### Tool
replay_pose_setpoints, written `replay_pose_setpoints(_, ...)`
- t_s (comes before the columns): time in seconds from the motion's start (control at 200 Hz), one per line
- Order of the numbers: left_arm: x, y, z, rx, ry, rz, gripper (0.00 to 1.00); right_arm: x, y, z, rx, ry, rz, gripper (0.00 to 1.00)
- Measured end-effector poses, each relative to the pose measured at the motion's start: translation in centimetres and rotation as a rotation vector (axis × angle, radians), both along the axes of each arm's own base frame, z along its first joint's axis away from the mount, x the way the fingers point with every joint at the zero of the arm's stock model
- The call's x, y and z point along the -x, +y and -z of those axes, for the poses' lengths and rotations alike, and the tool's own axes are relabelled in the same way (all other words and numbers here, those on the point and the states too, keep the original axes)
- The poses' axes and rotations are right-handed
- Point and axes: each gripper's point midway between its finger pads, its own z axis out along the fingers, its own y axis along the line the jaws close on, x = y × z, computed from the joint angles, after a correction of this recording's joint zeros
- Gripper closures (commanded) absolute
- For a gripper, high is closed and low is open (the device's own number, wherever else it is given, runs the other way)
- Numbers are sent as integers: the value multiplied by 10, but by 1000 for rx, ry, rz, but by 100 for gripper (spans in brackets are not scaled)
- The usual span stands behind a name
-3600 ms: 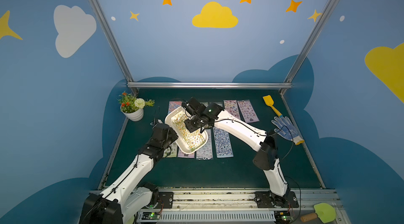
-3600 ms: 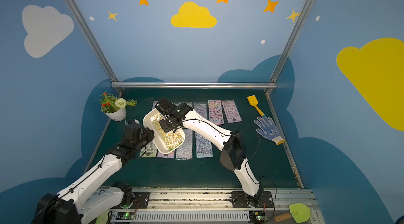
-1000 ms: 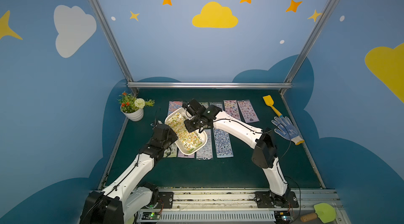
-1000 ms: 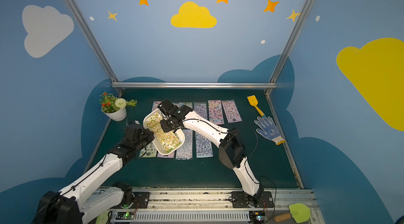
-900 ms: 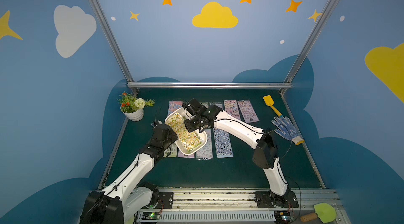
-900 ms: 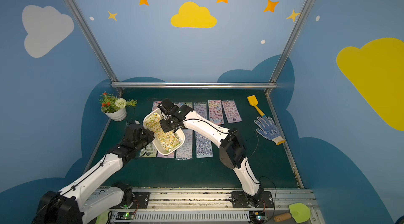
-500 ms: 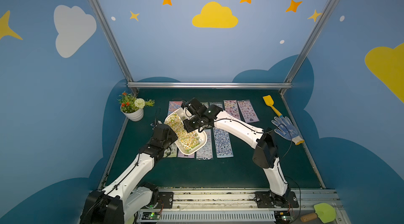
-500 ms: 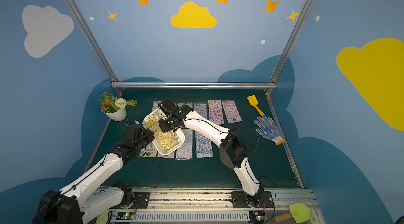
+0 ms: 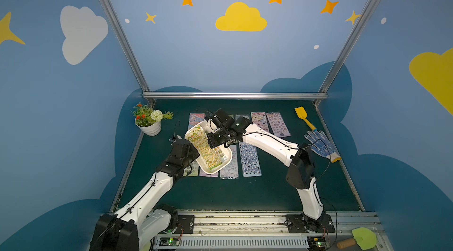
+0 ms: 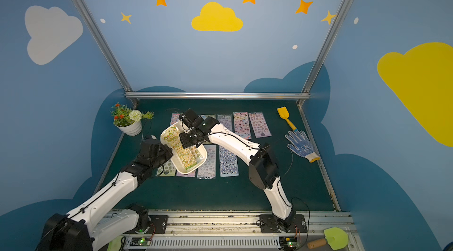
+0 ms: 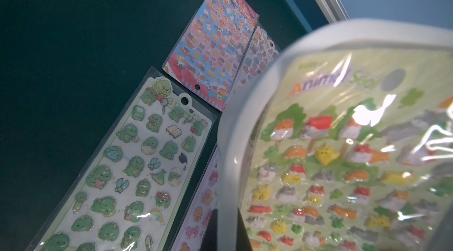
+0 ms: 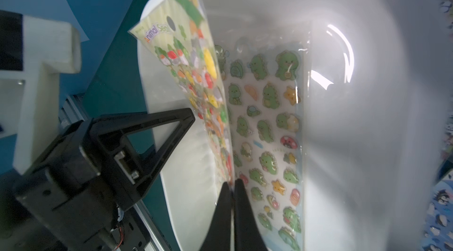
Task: Take the stickers out of the storage box
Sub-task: Pick up the sticker from the storage box.
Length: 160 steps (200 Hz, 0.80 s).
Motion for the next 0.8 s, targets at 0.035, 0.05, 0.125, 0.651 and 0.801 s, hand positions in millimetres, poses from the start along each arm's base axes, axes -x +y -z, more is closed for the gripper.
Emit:
replay_pose_setpoints(0.035, 0, 0, 0, 1, 3, 1, 96, 0, -1, -2, -5, 1, -1, 100)
replay_pose_setpoints(0.05, 0, 0, 0, 1, 3, 2, 96, 1, -2, -4, -8, 0, -1, 100)
replay_pose_setpoints(0.125, 1, -1, -1, 2, 7, 5, 96, 3, -4, -12, -22, 0, -5, 100)
replay_pose_setpoints(0.651, 7, 3, -33, -35, 4, 19, 96, 22, -69, -84, -152, -11, 17, 100)
replay_pose_setpoints(0.801, 13, 6, -44, -61, 17, 32, 96, 27, -95, -96, -202, 21, 19, 100)
